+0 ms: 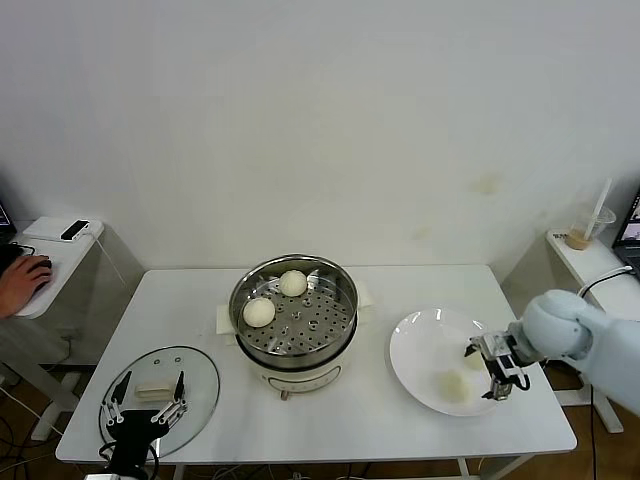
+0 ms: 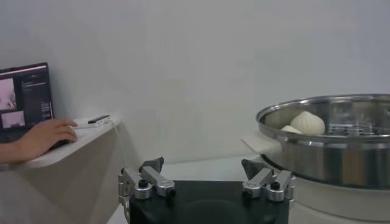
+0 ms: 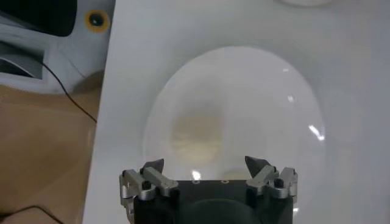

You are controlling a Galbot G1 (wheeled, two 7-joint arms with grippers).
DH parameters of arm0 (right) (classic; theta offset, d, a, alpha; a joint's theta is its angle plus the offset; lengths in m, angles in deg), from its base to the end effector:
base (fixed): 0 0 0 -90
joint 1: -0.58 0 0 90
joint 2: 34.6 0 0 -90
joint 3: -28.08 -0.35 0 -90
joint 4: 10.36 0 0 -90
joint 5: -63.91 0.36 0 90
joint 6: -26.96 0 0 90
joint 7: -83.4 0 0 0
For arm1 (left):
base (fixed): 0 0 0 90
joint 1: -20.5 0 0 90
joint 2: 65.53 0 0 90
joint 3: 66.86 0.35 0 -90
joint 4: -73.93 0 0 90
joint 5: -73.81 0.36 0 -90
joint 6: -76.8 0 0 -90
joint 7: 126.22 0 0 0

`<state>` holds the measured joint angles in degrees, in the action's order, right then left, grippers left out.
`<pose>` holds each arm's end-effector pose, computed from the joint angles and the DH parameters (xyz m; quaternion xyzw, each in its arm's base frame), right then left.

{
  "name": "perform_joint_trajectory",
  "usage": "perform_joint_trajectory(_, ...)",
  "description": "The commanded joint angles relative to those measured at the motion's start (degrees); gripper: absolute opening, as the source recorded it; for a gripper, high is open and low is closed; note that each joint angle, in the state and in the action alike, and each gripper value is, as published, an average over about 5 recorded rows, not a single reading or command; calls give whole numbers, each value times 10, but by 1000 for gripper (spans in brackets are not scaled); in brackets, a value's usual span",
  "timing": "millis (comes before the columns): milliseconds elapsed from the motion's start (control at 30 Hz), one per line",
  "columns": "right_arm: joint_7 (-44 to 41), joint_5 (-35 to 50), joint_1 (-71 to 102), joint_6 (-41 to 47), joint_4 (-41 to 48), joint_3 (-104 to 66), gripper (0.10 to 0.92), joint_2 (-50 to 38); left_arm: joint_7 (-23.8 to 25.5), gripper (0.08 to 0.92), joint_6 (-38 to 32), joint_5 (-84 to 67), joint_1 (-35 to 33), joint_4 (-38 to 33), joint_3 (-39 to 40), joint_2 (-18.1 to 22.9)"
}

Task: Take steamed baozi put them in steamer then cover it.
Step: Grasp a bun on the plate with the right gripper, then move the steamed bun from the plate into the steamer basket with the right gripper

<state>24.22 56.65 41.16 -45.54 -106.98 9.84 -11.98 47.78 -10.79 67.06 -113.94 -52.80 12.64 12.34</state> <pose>0.4010 -0.1541 -0.1961 0.5116 -0.5233 0.5605 0.3877 0.1181 0.0797 -0.2848 0.0577 -0.9920 -0.0845 0.0734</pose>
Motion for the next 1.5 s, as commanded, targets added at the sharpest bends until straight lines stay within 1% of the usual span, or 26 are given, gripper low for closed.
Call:
perform_joint_trajectory(33,7,-23,66,-7,26,-43,823,22,0,823,0,2,0,2,-2,0)
perform_joint_trajectory(333,14,-19,27,-2,63,5,823,64,-1,823,-3,8,6,12,-6,2)
perform_joint_trajectory(667,16,-16,8,3,89,28,817,86,-3,823,-6,11,9,19,-9,3)
perform_joint_trajectory(767,14,-12,6,8,90,31,783,90,-3,823,-6,11,10,19,-9,4)
perform_joint_trajectory(933,11,-9,2,10,91,35,679,90,-4,823,-6,11,11,19,-8,4)
perform_joint_trajectory(1167,3,-4,-16,10,91,40,575,87,-4,823,-6,11,11,18,-6,5)
perform_joint_trajectory(1300,-10,7,-43,9,84,46,562,80,-4,823,-6,11,12,18,-6,4)
perform_joint_trajectory(1500,-32,40,-133,3,74,59,560,66,-4,823,-6,9,14,17,-5,2)
